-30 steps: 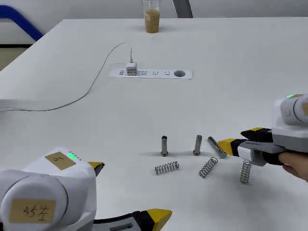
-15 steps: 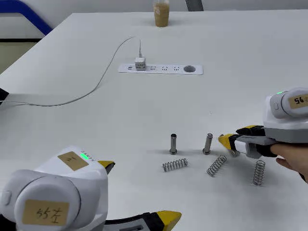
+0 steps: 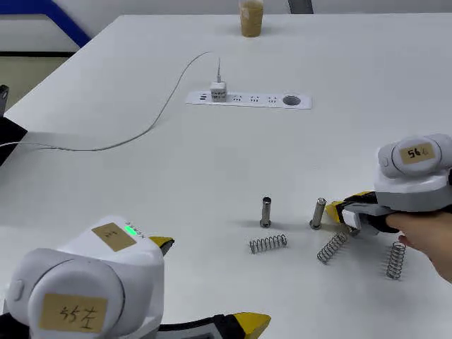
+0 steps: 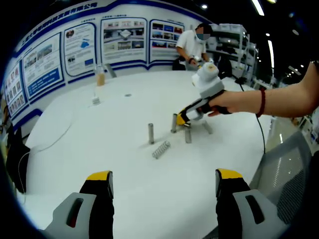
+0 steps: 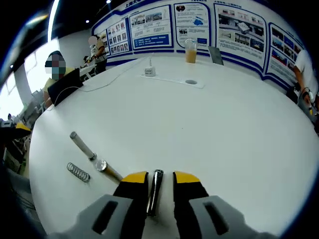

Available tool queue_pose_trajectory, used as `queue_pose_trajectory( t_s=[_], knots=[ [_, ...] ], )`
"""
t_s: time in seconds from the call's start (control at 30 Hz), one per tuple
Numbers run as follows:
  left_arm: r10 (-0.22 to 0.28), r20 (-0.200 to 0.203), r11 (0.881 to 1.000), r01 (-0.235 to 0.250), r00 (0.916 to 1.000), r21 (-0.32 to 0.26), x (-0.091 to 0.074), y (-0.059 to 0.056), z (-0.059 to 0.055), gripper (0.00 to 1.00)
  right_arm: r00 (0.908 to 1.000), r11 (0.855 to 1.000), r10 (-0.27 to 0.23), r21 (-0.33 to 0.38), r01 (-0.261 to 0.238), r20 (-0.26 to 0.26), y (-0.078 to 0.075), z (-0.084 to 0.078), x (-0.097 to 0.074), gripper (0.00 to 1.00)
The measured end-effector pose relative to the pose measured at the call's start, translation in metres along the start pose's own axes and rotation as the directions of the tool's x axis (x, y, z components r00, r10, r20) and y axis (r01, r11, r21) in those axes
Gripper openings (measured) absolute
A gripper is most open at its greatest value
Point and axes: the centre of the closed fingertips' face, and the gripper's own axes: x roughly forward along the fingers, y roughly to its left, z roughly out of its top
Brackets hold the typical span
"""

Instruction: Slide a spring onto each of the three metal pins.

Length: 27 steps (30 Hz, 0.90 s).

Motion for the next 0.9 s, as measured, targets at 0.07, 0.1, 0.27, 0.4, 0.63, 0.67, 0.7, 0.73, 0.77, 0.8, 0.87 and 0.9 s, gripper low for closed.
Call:
queue_pose_trajectory(
  t_s=[0.07, 0.1, 0.27, 0.4, 0.63, 0.67, 0.7, 0.73, 0.77, 0.8, 0.87, 0.9],
  knots=[
    [0.000, 0.002, 1.000, 0.000, 1.0000, -0.002, 0.000, 0.000, 0.000, 0.86, 1.0000, 1.000, 0.000, -0.005, 0.000, 0.004, 0.001, 0.001, 0.001, 0.19],
    [0.000, 0.002, 1.000, 0.000, 1.0000, -0.002, 0.000, 0.000, 0.001, 0.86, 1.0000, 1.000, -0.001, -0.011, 0.001, 0.004, 0.001, 0.001, 0.001, 0.18],
    [0.000, -0.001, 1.000, 0.000, 1.0000, 0.000, 0.000, 0.001, 0.001, 0.85, 0.9999, 0.999, -0.013, -0.050, 0.013, 0.002, 0.000, 0.003, 0.002, 0.14],
    [0.006, -0.004, 1.000, -0.006, 1.0000, -0.001, 0.000, 0.003, 0.000, 0.85, 0.9998, 0.999, -0.017, -0.028, 0.017, -0.005, -0.003, 0.002, 0.002, 0.10],
    [0.011, -0.003, 1.000, -0.011, 0.9999, -0.007, -0.001, 0.003, -0.001, 0.85, 0.9999, 1.000, 0.002, 0.003, -0.002, -0.017, -0.005, 0.002, 0.003, 0.09],
    [0.009, -0.003, 1.000, -0.009, 1.0000, -0.006, -0.001, 0.003, -0.001, 0.85, 0.9998, 1.000, 0.003, 0.010, -0.003, -0.018, -0.005, 0.002, 0.003, 0.09],
    [0.008, -0.002, 1.000, -0.008, 1.0000, -0.006, -0.001, 0.002, -0.001, 0.85, 0.9999, 1.000, 0.006, 0.016, -0.006, -0.015, -0.006, 0.002, 0.001, 0.09],
    [0.007, -0.001, 1.000, -0.007, 1.0000, -0.005, -0.001, 0.001, 0.000, 0.85, 0.9999, 1.000, 0.011, 0.023, -0.011, -0.007, -0.005, 0.004, -0.001, 0.09],
    [0.005, -0.001, 1.000, -0.005, 1.0000, -0.005, -0.001, 0.000, 0.000, 0.85, 0.9999, 1.000, 0.011, 0.026, -0.011, -0.003, -0.006, 0.004, -0.003, 0.09],
    [0.004, -0.001, 1.000, -0.004, 1.0000, -0.004, 0.000, -0.001, 0.000, 0.85, 0.9999, 0.999, 0.012, 0.031, -0.012, 0.005, -0.006, 0.006, -0.006, 0.09],
    [0.001, 0.000, 1.000, -0.001, 1.0000, -0.003, 0.000, -0.002, 0.000, 0.84, 0.9998, 0.999, 0.013, 0.040, -0.014, 0.018, -0.006, 0.009, -0.010, 0.09],
    [0.000, 0.002, 1.000, 0.000, 1.0000, -0.002, 0.000, -0.002, 0.001, 0.84, 0.9996, 0.999, 0.012, 0.042, -0.013, 0.027, -0.007, 0.011, -0.013, 0.09]
  ],
)
